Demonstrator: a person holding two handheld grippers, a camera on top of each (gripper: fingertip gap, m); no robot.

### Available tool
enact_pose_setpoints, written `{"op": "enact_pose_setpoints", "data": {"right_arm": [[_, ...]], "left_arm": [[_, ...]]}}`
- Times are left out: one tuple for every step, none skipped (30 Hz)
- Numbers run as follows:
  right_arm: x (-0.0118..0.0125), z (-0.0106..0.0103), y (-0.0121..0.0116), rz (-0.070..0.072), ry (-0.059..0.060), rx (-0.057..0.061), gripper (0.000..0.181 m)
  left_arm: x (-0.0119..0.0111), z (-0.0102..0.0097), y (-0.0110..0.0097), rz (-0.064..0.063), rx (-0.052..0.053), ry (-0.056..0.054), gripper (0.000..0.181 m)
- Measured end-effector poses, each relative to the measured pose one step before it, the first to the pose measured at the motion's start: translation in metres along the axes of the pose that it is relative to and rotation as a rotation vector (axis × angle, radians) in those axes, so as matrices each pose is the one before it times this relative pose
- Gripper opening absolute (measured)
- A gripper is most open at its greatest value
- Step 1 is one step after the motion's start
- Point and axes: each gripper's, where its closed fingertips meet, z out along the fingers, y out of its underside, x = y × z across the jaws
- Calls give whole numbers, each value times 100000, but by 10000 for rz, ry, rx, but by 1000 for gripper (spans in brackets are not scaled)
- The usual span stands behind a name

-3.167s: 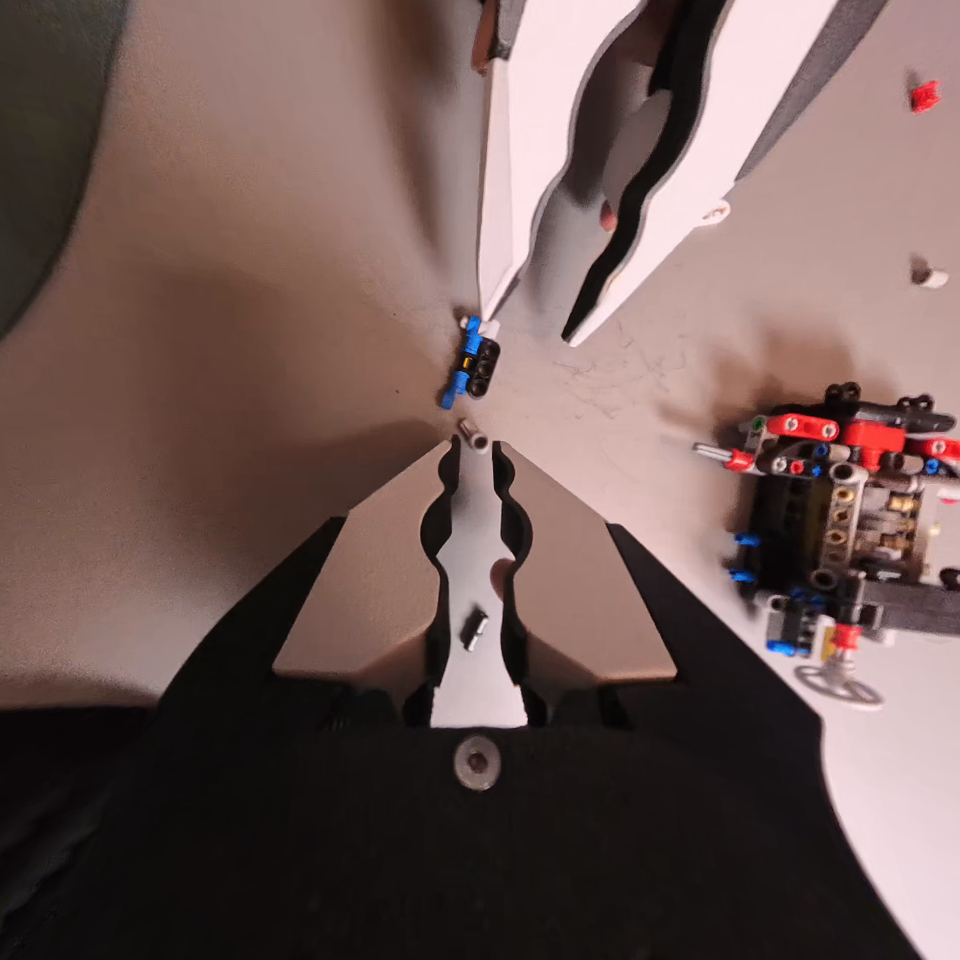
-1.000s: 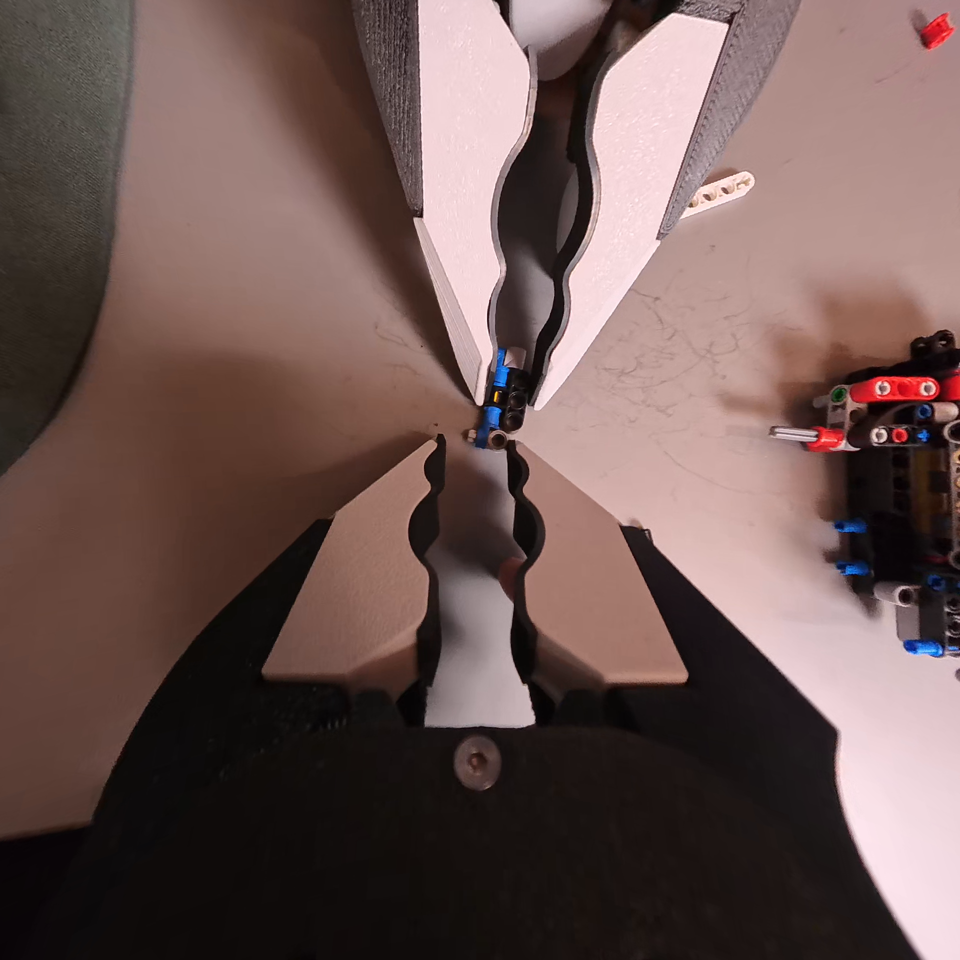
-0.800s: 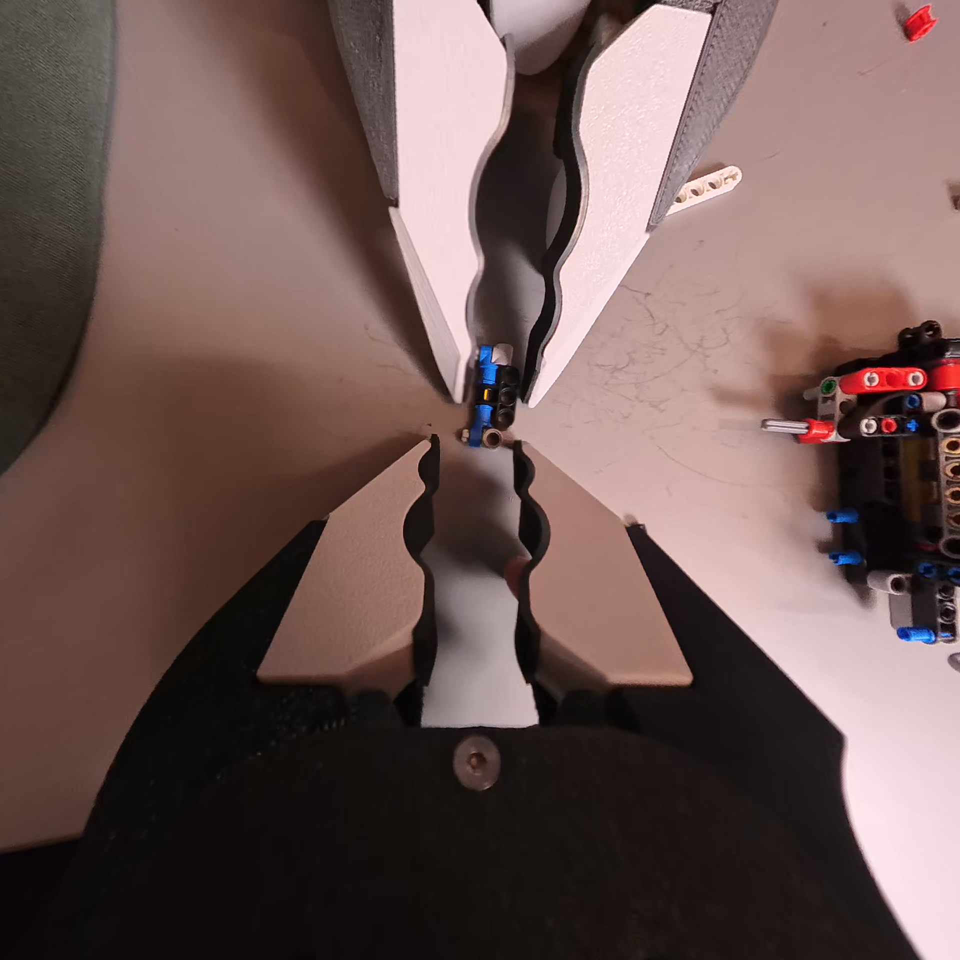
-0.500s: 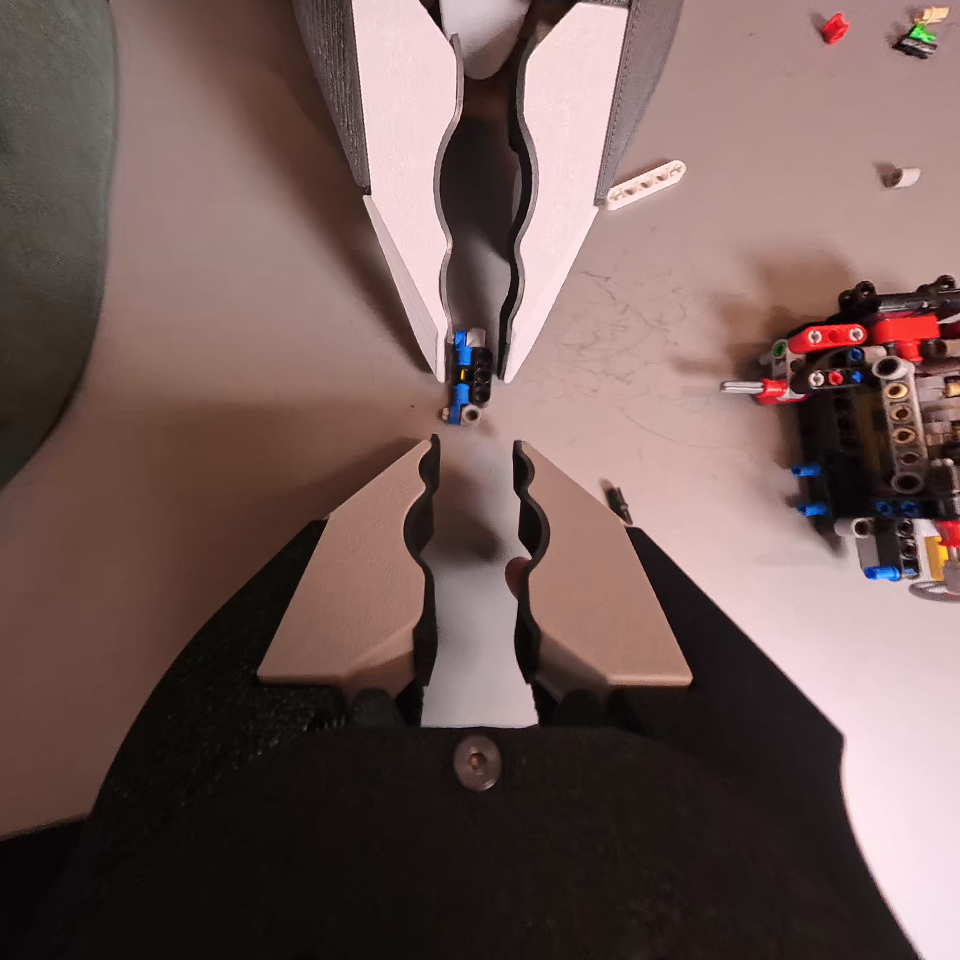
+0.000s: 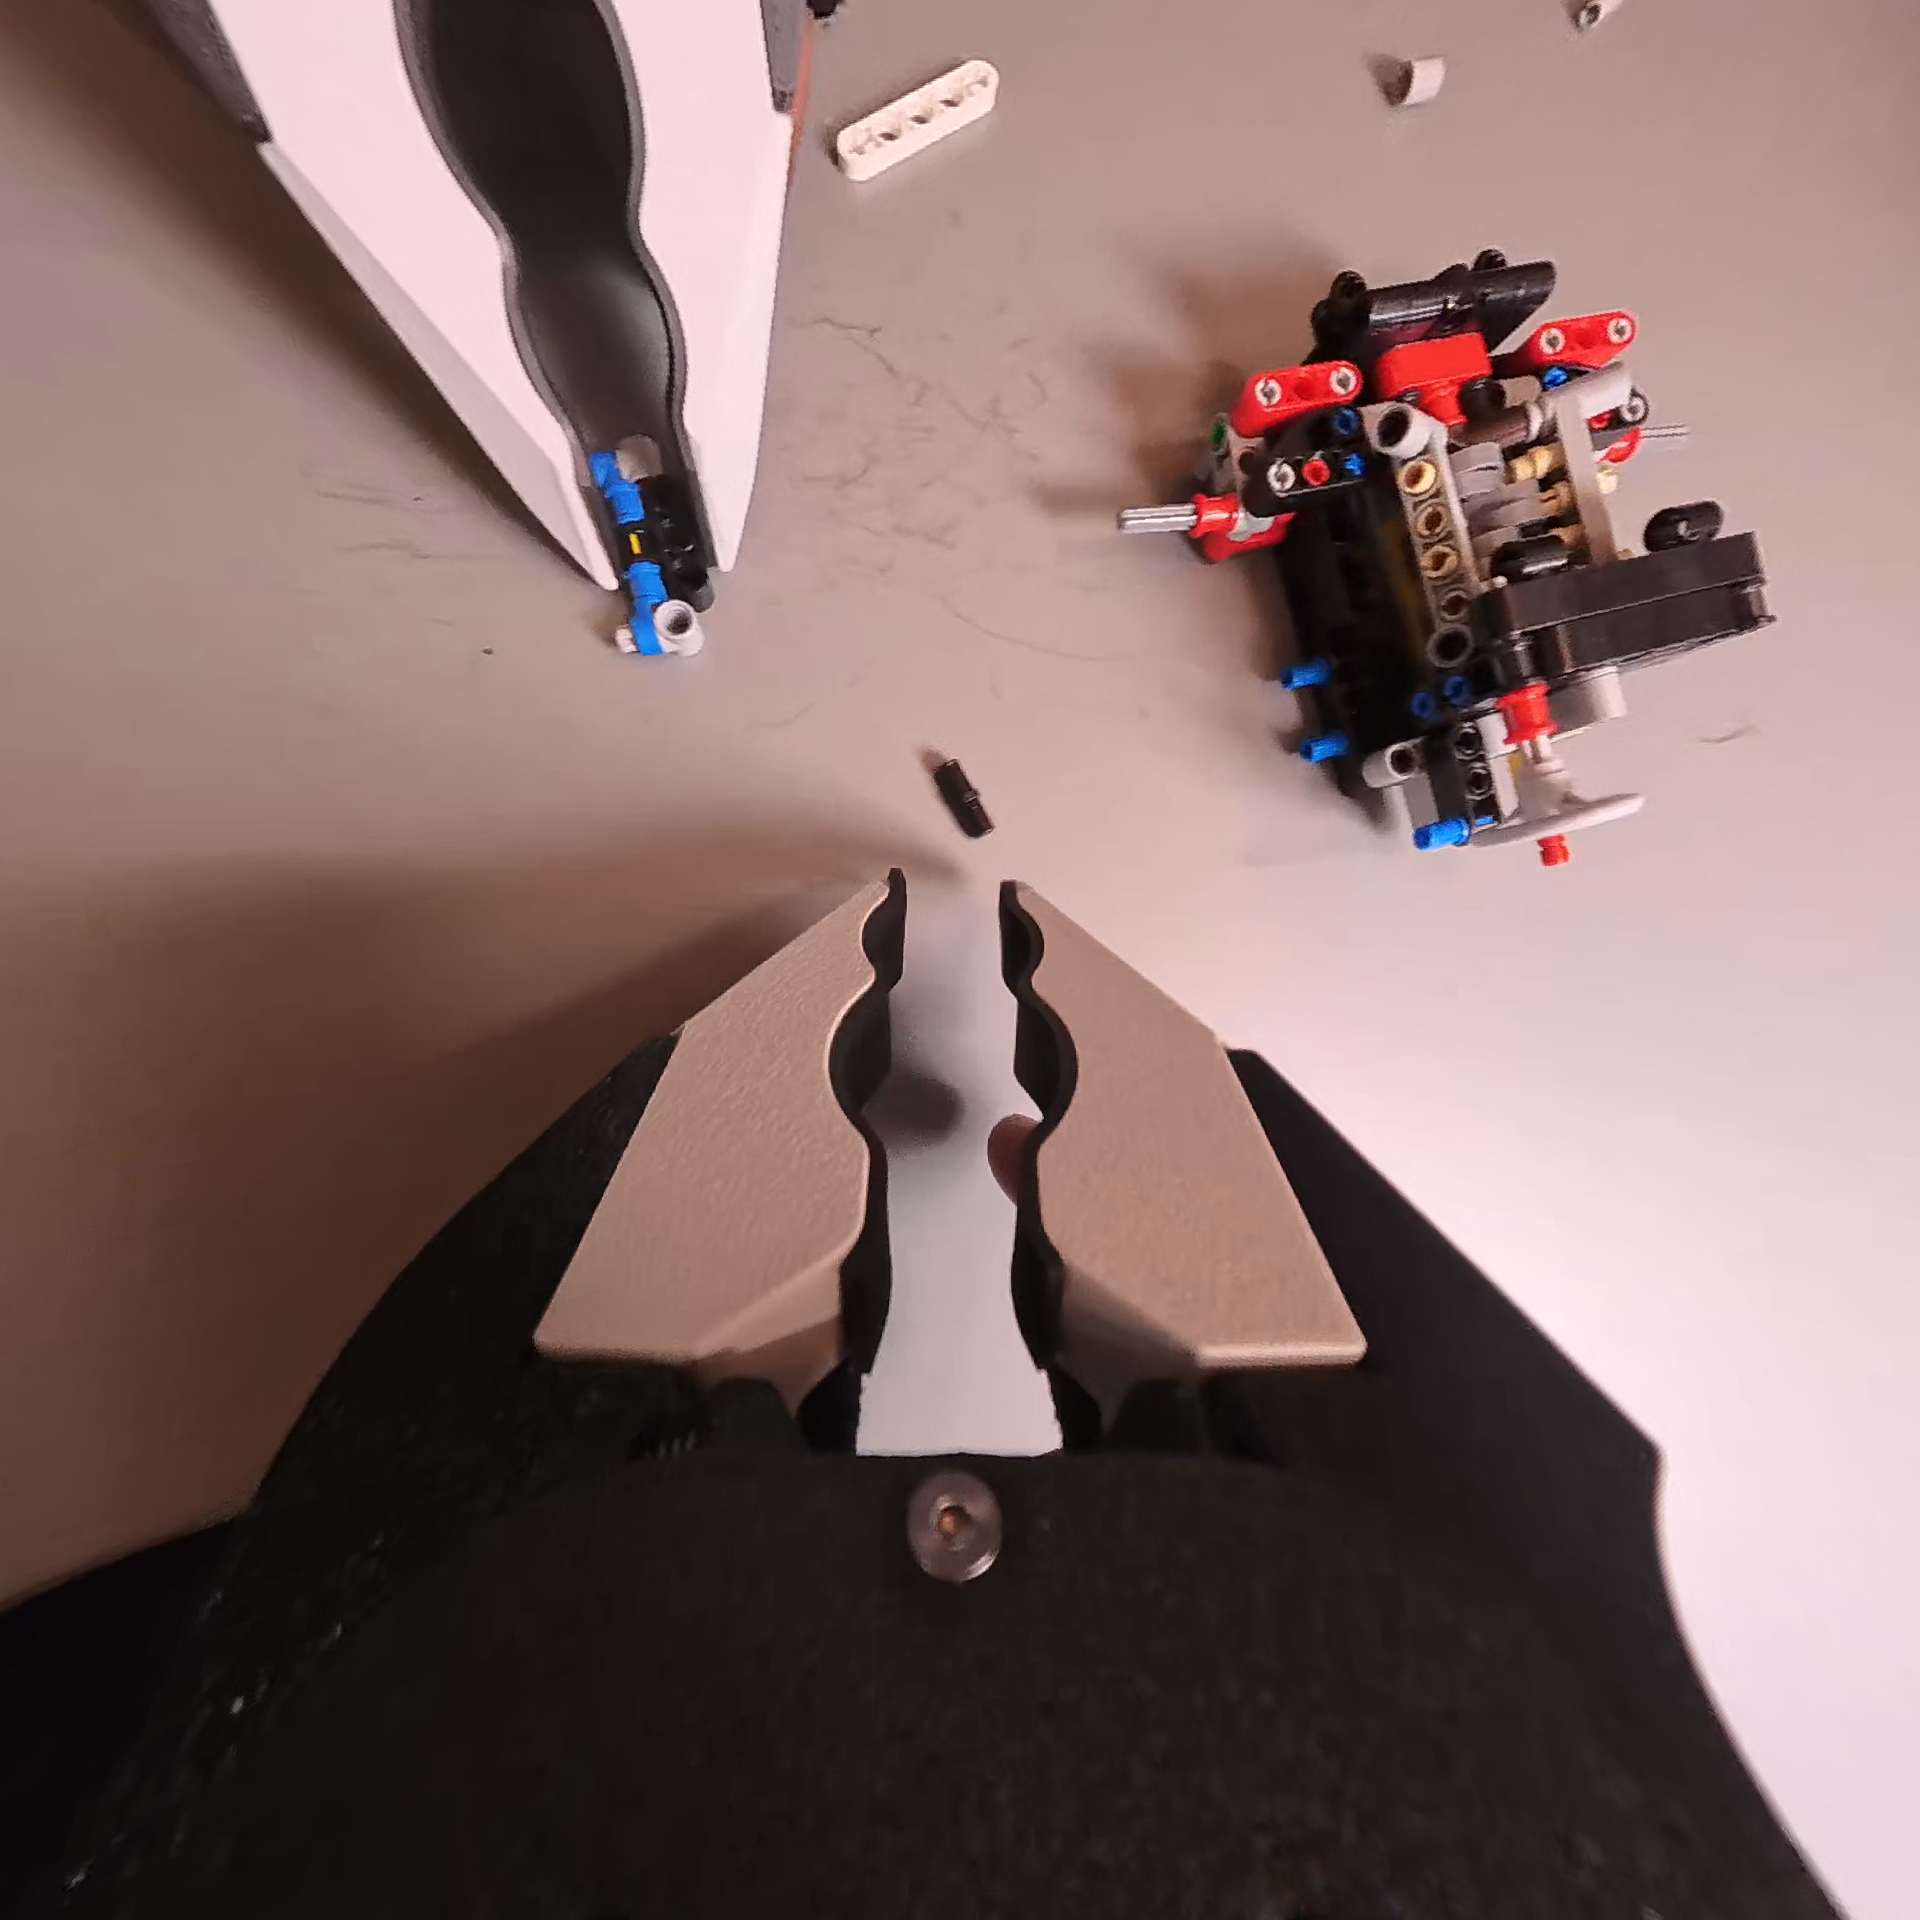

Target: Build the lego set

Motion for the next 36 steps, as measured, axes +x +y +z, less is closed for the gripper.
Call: {"op": "enact_pose_setpoints", "data": {"right_arm": [[244, 245, -85, -25, 60, -12, 17], [163, 232, -139, -51, 25, 8, 17], [40, 224, -154, -53, -36, 7, 17], [26, 222, -122, -52, -40, -27, 17], [7, 193, -62, -71, -35, -62, 17], [-44, 134, -131, -71, -55, -16, 16], [-102, 93, -124, -60, -89, -24, 16], [-28, 71, -118, -64, -23, -23, 16], [-45, 72, -88, -69, -24, -30, 16], [-121, 50, -82, -48, -59, -25, 15], [-122, 48, -80, -28, -60, -14, 13], [-89, 50, -70, -28, -28, -8, 12], [-80, 27, -55, -22, -19, -10, 11], [-59, 22, -26, -16, -2, -19, 10], [-49, 13, -11, -17, 2, -21, 9], [-58, 3, 0, -19, 8, -23, 8], [-57, 7, -12, -21, 13, -19, 6], [-59, 23, -21, -7, 21, -8, 5], [-25, 18, -28, -4, 36, -9, 5], [-10, 1, -18, -21, 37, -20, 5], [-13, 8, -11, -31, 37, -25, 4], [-19, 7, -11, -26, 35, -25, 4], [0, -4, -9, -26, 35, -23, 4], [3, 0, 7, -16, 29, -15, 4], [-5, -6, 0, 0, 24, -10, 4], [4, 8, 1, 9, 21, -5, 4], [-12, 1, -15, 9, 24, 1, 4], [2, 5, -19, 11, 31, -1, 4], [-5, 18, -26, 9, 41, -8, 4], [-5, 14, -24, 0, 49, -17, 4], [-11, 4, -11, 0, 45, -13, 4], [-18, 4, -26, 2, 31, -7, 4], [-14, 6, -10, 8, 35, -6, 4], [-12, -1, -13, 8, 23, -1, 4], [-38, 2, -7, 12, 15, 8, 4], [-62, -1, -40, 11, -9, 19, 4]], "left_arm": [[-150, -22, 16, -45, -1, -76, 14], [-117, -19, 11, -45, 2, -41, 14], [-62, -15, 3, -53, 8, -5, 14], [-60, 0, 1, -47, 10, -16, 14], [-73, 2, -1, -32, 12, -28, 14], [-44, -2, -6, -24, 7, -19, 14], [-29, 7, -11, -22, 4, -17, 14], [-26, -1, -4, -10, 6, -19, 14], [-30, 14, -3, -15, 4, -23, 14], [-34, 3, -7, -24, 5, -26, 14], [-37, 2, -7, -30, 5, -21, 14], [-42, 2, -7, -30, 4, -25, 14], [-71, -5, 0, -40, 2, -45, 14], [-87, 3, -6, -56, -1, -56, 14], [-117, -1, -5, -77, 1, -71, 14], [-132, -6, -17, -90, 3, -80, 14], [-124, 3, -14, -94, 5, -65, 14], [-109, 1, -16, -97, 10, -61, 14], [-123, -2, -15, -85, 12, -60, 14], [-97, 11, -12, -69, 13, -58, 14], [-65, 0, -15, -52, 14, -42, 14], [-26, 15, -9, -30, 12, -33, 14], [-39, 13, -19, -24, 11, -45, 14], [-48, 12, -18, -30, 9, -45, 14], [-15, 9, -13, -17, 6, -25, 14], [-10, 5, 5, -9, 5, -16, 14], [-6, 1, -2, -9, 3, -19, 14], [-6, -6, 7, -13, -1, -15, 15], [35, -8, -3, -7, -1, 1, 16], [57, -15, 5, 1, -2, 16, 18], [57, -15, 19, 5, -4, 14, 19], [32, -18, 20, 11, -1, 6, 19], [28, -16, 16, 12, 2, 2, 20], [-5, -14, 10, 8, 3, -3, 20], [-4, -18, 12, 9, 4, 4, 19], [0, 0, 10, 24, 5, 13, 19]]}}
